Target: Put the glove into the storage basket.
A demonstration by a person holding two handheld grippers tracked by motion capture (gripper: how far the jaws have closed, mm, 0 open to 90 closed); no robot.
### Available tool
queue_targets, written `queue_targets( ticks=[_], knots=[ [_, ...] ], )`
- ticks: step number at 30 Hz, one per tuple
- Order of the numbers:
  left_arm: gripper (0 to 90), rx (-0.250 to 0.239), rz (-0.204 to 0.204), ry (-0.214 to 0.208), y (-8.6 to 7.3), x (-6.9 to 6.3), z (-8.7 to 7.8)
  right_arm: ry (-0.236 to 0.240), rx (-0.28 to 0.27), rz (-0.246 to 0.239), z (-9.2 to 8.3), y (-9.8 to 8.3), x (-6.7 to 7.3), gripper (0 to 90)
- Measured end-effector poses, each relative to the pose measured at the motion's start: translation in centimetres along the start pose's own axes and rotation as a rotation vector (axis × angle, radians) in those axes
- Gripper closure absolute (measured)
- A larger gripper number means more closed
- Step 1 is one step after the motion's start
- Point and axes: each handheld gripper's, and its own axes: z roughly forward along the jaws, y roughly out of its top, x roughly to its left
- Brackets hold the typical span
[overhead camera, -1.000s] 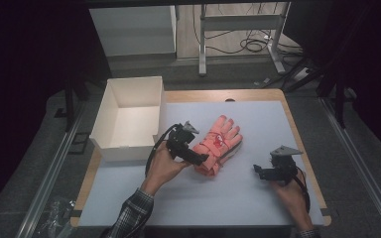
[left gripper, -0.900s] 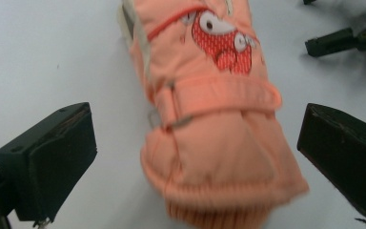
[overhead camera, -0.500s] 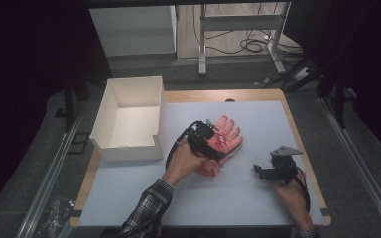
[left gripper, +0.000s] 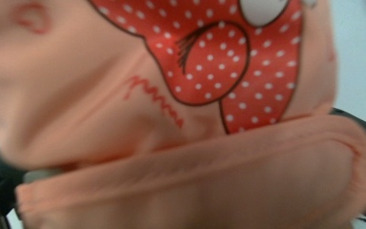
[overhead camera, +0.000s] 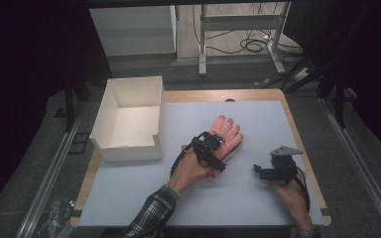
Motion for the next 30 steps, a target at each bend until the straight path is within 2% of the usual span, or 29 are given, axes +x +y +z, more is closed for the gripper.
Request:
queue_targets(
  ticks=[3,4,8,13,16,23,27,30],
  knots=[
    [0.0,0.018,-0.001,0.004,-0.2,-0.2,0.7,0.000,0.000,0.000,0.0,0.0,0.0,15.7],
    [0.0,0.042,0.004,0.017,-0.2,-0.4,1.0,0.000,0.000,0.000,0.0,0.0,0.0,15.7],
    [3.7,0.044,-0.024,0.000,-0.3,-0.3,0.9,-0.001,0.001,-0.001,0.0,0.0,0.0,15.7],
    [26.0,0.048,0.001,-0.022,-0.1,-0.3,0.1,0.000,0.000,0.001,0.0,0.0,0.0,15.7],
    [35.9,0.047,0.011,-0.052,-0.1,0.1,-0.3,0.000,0.000,0.001,0.0,0.0,0.0,15.7],
    [40.3,0.029,0.043,-0.067,-0.1,0.3,-1.0,0.001,0.001,0.002,0.0,0.0,0.0,15.7],
    [40.6,0.025,0.039,-0.055,0.0,0.5,-1.6,0.000,0.000,0.000,0.0,0.0,0.0,15.7],
    [40.5,0.011,0.022,-0.063,0.0,1.1,-2.5,0.001,-0.001,-0.001,0.0,0.0,0.0,15.7]
  ],
)
